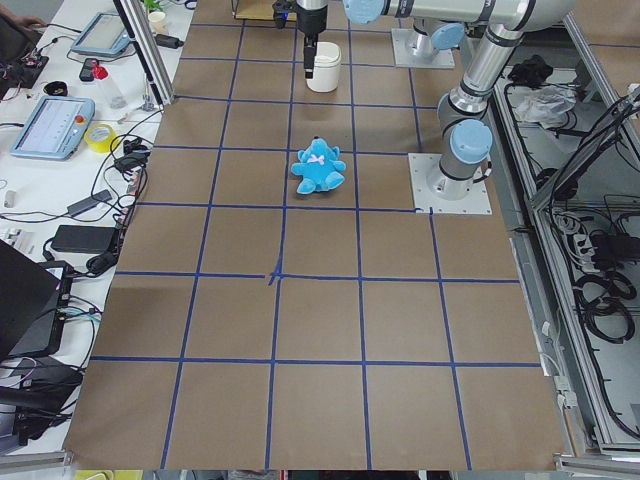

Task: Open trash can with right arm
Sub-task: 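Raise the right gripper back up as the lid pops open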

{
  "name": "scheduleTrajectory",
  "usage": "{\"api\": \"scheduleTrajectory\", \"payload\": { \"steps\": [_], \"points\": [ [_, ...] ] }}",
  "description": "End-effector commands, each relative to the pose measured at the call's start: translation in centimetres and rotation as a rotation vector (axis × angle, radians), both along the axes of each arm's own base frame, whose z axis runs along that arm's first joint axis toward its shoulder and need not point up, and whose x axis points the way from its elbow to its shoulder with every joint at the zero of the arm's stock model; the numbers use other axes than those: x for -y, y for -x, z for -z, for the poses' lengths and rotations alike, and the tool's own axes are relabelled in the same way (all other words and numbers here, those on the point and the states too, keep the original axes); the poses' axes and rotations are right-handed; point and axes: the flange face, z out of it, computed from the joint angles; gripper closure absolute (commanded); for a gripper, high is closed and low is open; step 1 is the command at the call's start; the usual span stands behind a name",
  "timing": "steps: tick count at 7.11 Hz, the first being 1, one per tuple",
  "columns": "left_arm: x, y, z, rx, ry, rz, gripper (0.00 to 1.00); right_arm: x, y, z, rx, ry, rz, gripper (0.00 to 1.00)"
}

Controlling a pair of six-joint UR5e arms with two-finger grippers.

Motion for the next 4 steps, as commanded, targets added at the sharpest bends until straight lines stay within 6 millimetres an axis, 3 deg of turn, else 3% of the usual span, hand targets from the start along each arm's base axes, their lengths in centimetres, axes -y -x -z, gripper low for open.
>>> {"api": "scheduleTrajectory", "payload": {
  "steps": [1,3,4],
  "points": [
    [0.0,0.0,0.0,0.0,0.0,0.0,0.0,0.2,-0.1,-0.4,-0.002,0.01,-0.001,0.0],
    [0.0,0.0,0.0,0.0,0.0,0.0,0.0,0.7,0.6,0.0,-0.009,0.004,0.013,0.0],
    [0.0,0.0,0.0,0.0,0.0,0.0,0.0,1.5,2.6,-0.3,0.002,0.009,0.046,0.0]
  ]
}}
